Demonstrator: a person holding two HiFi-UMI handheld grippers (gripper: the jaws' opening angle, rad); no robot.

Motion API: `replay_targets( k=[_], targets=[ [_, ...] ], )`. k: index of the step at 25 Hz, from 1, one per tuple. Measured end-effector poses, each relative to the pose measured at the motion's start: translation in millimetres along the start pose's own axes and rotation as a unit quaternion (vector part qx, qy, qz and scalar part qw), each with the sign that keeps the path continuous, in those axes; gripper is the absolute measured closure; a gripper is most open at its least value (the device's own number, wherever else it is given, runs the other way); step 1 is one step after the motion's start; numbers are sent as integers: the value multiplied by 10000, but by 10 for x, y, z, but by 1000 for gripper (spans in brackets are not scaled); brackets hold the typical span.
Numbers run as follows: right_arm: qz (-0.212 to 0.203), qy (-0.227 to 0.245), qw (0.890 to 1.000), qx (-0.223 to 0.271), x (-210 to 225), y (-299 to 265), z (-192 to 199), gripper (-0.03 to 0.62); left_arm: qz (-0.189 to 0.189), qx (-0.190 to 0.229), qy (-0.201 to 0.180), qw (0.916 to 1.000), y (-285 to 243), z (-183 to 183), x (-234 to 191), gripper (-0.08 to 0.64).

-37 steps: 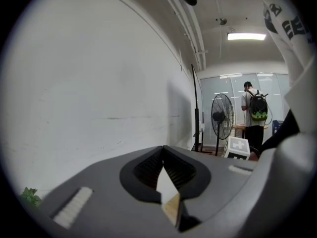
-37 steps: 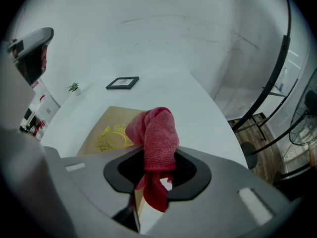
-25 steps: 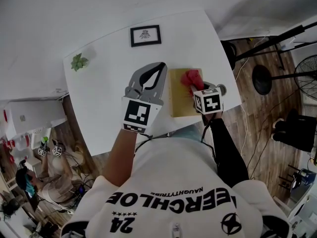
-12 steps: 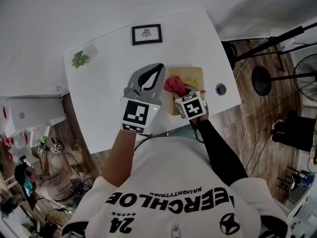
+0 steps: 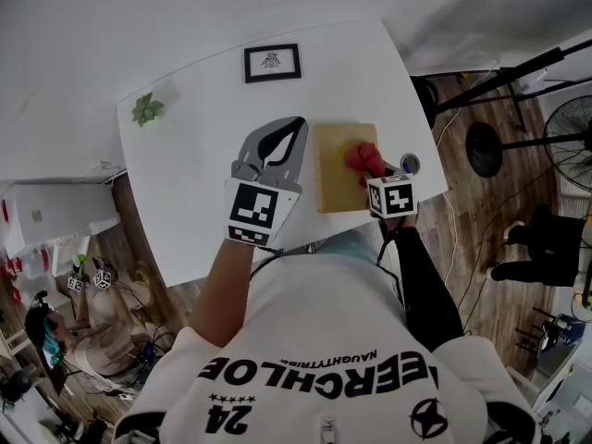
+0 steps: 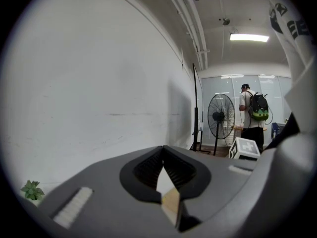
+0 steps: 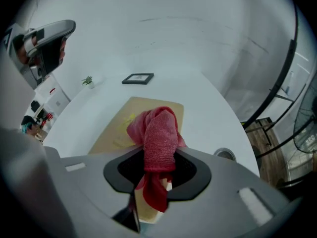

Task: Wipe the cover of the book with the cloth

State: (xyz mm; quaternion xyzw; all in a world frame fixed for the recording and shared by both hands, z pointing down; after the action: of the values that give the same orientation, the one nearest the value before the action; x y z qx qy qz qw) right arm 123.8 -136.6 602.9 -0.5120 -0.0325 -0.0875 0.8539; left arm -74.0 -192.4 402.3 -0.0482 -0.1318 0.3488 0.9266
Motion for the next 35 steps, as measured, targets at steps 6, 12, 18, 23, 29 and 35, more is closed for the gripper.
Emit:
replay_targets(
  k=[6,12,18,23,29,35],
  targets=[
    [297,-452,9985,118,322,60,39,486,74,-36,-4,10000,8,29,91,502],
    [-204,-254,9989,340,-33,224,-144,486,-36,-40,-52,10000,67,-52,184,502],
    [-1018,677,9924,-116,-981,39,-53,486,-172,-225,-193,9994,206,-51,326,502],
    [-1008,1303,9853,-454,-1220,-156,326,486,-323,-347,-130,9988,356,-83,495,502],
    [-680,774,9943,-287,-553,88,310,486,-359,-339,-11,9988,430,-178,804,502],
    [-388,168,9991,-31,68,218,361,486,-531,-311,230,9978,503,-122,992,502]
  ],
)
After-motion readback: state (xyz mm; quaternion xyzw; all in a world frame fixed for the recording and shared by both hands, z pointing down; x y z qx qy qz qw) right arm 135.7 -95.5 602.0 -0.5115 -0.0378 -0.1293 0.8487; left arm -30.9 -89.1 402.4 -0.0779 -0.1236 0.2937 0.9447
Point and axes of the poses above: the fingertips, and each gripper's own axes: y backward along the fingers, x to its right, z out of its underside, the point moved 2 cm from there along y, backward along the fingers, and after that the axes turned 12 degrees about -y, right-handed, at the moved point
